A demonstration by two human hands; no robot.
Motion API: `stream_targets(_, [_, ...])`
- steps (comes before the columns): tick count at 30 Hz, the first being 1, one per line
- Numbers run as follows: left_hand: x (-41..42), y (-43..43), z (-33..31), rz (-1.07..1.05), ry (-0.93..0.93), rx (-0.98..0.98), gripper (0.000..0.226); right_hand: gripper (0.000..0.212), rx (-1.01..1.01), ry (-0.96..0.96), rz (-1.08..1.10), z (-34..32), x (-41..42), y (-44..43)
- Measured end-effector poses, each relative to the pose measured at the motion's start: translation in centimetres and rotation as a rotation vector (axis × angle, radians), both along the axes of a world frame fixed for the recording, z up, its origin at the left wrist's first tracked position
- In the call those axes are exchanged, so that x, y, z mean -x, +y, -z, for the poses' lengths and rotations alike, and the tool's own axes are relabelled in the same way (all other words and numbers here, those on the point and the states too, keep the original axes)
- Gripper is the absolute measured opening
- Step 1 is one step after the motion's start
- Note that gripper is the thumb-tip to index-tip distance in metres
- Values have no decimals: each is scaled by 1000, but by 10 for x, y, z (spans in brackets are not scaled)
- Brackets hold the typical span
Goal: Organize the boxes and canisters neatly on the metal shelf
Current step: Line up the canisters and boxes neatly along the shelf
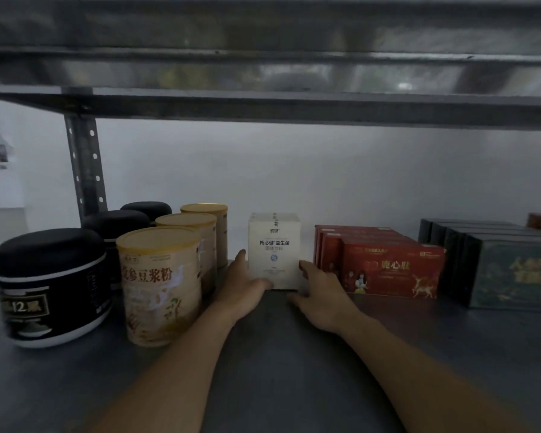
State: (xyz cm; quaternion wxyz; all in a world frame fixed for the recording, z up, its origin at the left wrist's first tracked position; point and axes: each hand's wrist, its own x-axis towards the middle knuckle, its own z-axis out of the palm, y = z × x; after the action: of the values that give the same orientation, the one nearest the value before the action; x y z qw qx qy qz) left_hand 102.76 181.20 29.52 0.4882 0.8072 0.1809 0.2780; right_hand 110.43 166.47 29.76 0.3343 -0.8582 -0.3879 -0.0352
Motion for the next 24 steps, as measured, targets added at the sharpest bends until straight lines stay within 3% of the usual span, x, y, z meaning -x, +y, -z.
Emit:
stream_targets(4, [24,-18,0,-120,91,-181,48,39,75,-141,99,-1,11,-30])
stream_targets(9, [42,-48,3,-229,166,-271,41,35,-24,-154,196,0,10,-84])
stream_targets(16, [23,-128,1,-178,141,-317,47,73,-322,-28,376,6,-31,-159])
stream_targets(24, [-23,-167,-2,-26,141,-332,82,84,-392,242,337,1,-57,-167])
